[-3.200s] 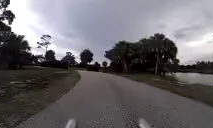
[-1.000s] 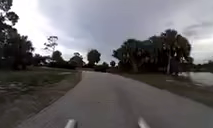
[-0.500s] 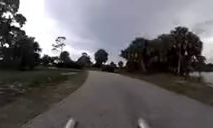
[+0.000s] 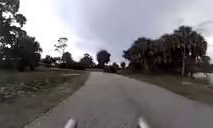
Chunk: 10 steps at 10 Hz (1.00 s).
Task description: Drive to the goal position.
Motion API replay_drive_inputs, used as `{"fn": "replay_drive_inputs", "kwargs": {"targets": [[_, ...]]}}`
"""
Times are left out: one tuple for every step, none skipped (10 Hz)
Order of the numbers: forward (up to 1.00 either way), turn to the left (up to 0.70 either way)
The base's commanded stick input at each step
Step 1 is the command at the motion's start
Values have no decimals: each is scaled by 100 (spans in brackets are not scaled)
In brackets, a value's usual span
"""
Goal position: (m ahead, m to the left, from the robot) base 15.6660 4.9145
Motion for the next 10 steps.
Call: {"fn": "replay_drive_inputs", "kwargs": {"targets": [[100, 0], [100, 0], [100, 0], [100, 0], [100, 0], [100, 0], [100, 0], [100, 0], [100, 0], [100, 0]]}}
